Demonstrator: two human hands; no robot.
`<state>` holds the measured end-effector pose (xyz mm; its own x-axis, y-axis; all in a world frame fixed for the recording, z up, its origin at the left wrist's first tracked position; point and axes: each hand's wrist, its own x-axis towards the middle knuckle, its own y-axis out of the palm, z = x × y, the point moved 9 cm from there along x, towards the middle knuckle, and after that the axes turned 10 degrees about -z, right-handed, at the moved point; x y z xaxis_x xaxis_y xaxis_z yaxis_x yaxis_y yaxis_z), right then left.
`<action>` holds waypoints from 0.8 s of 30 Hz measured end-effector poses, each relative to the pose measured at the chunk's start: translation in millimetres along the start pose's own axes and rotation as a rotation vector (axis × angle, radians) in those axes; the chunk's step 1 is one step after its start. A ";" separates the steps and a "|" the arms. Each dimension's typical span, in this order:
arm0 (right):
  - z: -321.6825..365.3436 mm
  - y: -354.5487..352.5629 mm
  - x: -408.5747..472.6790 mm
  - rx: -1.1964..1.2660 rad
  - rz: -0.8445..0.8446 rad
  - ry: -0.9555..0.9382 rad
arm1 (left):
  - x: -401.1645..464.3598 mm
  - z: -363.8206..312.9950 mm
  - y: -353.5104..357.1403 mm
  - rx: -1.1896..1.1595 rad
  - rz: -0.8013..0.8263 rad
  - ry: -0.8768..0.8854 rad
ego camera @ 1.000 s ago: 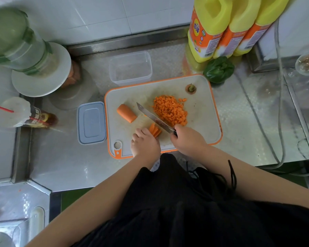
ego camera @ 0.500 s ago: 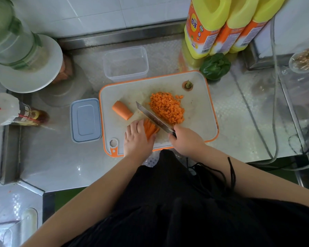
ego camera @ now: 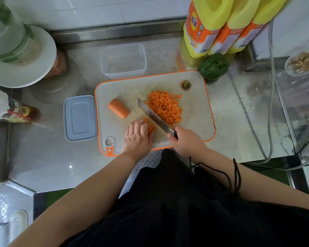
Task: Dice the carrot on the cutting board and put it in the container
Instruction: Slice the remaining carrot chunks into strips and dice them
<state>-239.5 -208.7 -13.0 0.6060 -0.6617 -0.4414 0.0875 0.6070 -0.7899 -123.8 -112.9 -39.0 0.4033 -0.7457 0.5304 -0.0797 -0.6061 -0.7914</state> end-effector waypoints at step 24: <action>8.8 16.9 12.6 -0.267 0.072 -0.009 | 4.8 2.8 12.2 -0.015 0.000 -0.024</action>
<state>-223.5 -202.9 -28.1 0.6099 -0.6165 -0.4980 -0.1669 0.5143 -0.8412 -120.2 -123.1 -47.0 0.4248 -0.7393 0.5225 -0.0937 -0.6100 -0.7869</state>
